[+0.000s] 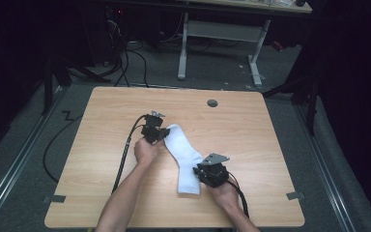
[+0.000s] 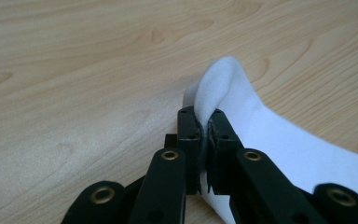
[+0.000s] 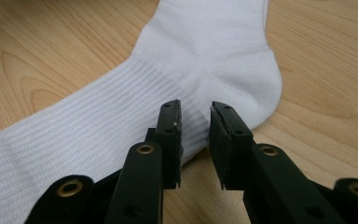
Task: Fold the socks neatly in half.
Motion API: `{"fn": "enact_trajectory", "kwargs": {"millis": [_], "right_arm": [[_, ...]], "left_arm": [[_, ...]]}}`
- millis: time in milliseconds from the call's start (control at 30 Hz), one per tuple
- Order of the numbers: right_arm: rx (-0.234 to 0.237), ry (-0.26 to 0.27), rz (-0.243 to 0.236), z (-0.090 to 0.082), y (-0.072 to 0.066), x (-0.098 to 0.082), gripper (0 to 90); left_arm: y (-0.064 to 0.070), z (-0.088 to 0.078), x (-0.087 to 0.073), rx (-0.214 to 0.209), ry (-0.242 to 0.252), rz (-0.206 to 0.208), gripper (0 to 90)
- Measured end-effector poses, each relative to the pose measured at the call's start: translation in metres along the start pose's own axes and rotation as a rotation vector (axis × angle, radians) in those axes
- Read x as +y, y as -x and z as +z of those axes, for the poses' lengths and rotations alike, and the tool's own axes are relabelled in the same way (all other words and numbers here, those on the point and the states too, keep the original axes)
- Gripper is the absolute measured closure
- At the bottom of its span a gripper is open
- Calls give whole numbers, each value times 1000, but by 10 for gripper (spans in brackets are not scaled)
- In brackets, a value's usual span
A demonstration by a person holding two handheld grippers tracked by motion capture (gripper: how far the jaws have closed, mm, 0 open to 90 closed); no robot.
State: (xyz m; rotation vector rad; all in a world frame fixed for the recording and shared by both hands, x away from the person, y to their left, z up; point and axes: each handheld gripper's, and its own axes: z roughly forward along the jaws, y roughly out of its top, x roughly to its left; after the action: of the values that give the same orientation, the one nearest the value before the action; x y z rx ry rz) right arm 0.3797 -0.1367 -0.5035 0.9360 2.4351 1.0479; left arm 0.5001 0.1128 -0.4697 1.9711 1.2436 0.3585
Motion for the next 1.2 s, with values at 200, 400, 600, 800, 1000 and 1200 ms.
{"fn": "enact_trajectory", "kwargs": {"millis": [200,400,600,800,1000,1200], "right_arm": [[0,-7,6,0,0,1,739],[-3,-12,5,1,-1,2,738],[-6,-11,7,1,-1,1,738],[-8,-7,6,2,-2,2,738],[-10,-8,9,3,-3,2,737],[-11,-10,7,3,-3,2,737]], "left_arm": [[15,-15,3,-25,42,82,861],[26,-27,4,-51,70,127,861],[34,-33,-2,-65,74,166,860],[39,-39,-9,-88,76,177,858],[50,-42,-15,-113,83,199,854],[61,-36,-28,-134,61,223,848]]}}
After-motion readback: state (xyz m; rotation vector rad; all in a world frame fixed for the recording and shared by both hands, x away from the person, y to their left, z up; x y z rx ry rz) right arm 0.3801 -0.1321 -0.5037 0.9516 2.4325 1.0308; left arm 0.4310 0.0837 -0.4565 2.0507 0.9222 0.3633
